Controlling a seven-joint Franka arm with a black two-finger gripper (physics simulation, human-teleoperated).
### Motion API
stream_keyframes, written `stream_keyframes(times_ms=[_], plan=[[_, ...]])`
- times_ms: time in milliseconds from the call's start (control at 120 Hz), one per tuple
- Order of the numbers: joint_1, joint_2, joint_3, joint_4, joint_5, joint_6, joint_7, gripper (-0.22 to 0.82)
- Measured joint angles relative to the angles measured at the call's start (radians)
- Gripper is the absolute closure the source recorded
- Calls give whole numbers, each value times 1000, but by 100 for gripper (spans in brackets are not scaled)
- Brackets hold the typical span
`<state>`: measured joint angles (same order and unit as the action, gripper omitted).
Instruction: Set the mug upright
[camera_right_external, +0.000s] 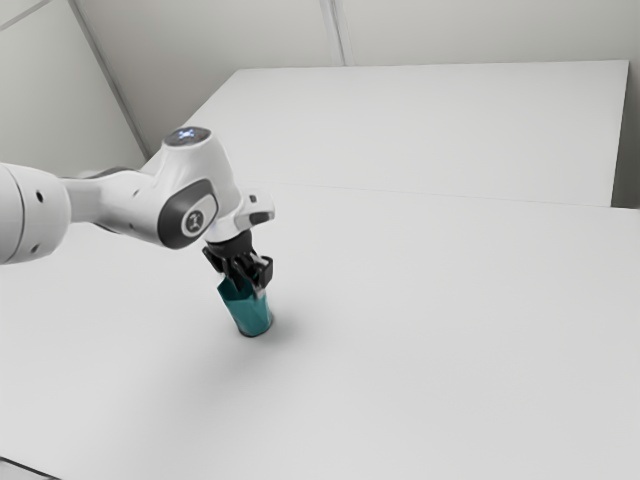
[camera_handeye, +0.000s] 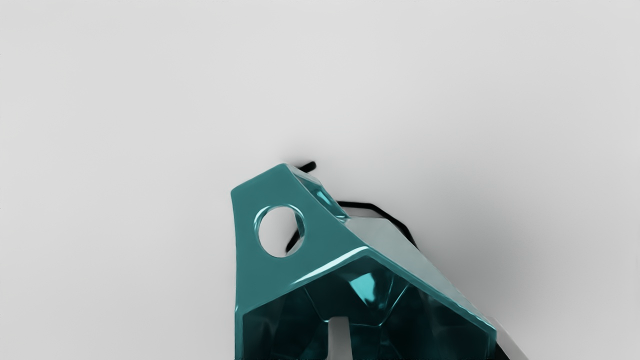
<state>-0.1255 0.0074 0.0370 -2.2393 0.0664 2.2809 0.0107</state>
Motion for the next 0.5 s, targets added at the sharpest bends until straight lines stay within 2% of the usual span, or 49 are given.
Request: stream_keyframes(times_ms=[267,375,500], plan=[[-13,-45,-1,63,-11,-35,2,39],[-25,-40,0,181,-26,-114,2,35],[-28,11,1,373,-39,-248,3,20]])
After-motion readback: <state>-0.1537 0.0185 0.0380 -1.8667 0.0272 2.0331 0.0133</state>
